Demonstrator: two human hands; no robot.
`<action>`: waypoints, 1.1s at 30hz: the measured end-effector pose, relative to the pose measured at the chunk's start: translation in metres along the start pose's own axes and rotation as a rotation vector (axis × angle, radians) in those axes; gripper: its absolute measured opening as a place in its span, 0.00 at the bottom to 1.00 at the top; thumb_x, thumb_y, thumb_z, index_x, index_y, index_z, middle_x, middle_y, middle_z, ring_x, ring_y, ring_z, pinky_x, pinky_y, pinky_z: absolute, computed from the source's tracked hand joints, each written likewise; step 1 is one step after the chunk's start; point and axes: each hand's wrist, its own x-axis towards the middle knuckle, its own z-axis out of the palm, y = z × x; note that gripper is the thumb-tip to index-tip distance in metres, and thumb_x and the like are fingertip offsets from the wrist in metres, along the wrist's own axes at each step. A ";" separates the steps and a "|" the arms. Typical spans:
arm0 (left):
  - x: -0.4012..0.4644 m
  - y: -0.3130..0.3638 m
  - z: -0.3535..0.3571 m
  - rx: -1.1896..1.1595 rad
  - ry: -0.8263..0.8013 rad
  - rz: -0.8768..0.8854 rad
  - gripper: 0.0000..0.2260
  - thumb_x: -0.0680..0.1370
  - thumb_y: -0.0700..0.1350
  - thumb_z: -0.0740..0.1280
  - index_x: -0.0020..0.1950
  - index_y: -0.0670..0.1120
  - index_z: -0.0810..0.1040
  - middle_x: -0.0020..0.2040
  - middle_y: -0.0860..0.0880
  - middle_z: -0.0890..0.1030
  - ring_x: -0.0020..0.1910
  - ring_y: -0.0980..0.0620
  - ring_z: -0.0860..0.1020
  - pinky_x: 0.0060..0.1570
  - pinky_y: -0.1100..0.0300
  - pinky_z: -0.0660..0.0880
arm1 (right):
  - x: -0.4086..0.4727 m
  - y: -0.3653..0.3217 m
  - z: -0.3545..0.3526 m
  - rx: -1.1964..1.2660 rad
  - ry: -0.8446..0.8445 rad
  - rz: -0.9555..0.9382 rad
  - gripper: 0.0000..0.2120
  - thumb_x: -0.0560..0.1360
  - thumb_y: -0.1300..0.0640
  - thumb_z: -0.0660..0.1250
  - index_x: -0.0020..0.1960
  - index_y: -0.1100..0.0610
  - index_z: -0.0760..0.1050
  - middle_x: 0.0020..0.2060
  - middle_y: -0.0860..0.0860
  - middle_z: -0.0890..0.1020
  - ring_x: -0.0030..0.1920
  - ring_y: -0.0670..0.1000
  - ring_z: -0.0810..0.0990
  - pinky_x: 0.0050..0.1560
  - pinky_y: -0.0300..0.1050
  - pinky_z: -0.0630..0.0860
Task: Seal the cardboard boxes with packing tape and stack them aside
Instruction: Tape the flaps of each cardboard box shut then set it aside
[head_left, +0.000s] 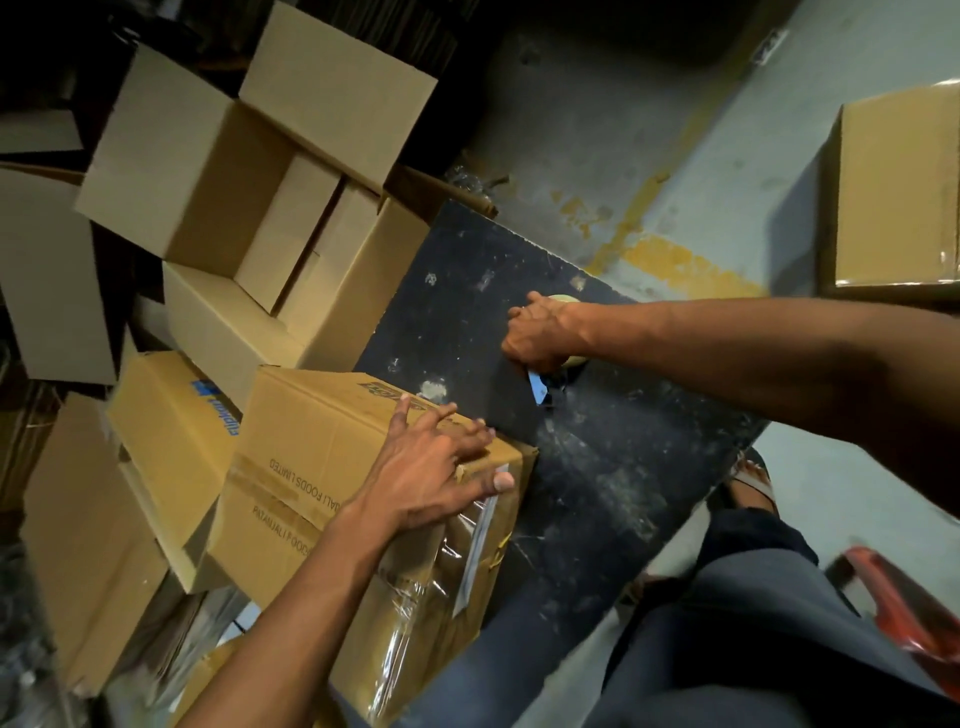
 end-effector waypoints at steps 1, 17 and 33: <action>-0.004 -0.001 0.003 -0.119 0.096 -0.033 0.50 0.69 0.82 0.33 0.78 0.58 0.70 0.78 0.56 0.70 0.81 0.52 0.59 0.80 0.38 0.42 | -0.004 -0.003 -0.003 0.024 0.028 0.008 0.15 0.80 0.51 0.67 0.65 0.53 0.77 0.63 0.54 0.79 0.68 0.58 0.73 0.65 0.60 0.69; -0.242 -0.013 0.208 -0.671 0.815 -0.519 0.22 0.79 0.38 0.66 0.70 0.54 0.79 0.70 0.57 0.79 0.71 0.62 0.74 0.70 0.53 0.74 | -0.120 -0.226 0.032 0.914 0.720 -0.237 0.11 0.75 0.55 0.66 0.52 0.50 0.85 0.48 0.45 0.82 0.43 0.46 0.81 0.41 0.50 0.81; -0.223 -0.053 0.309 -0.177 1.013 -0.084 0.38 0.72 0.65 0.70 0.78 0.49 0.71 0.77 0.44 0.71 0.76 0.46 0.71 0.69 0.39 0.69 | -0.074 -0.425 0.118 0.952 0.567 0.134 0.40 0.62 0.28 0.77 0.66 0.47 0.71 0.58 0.43 0.76 0.58 0.46 0.74 0.60 0.46 0.75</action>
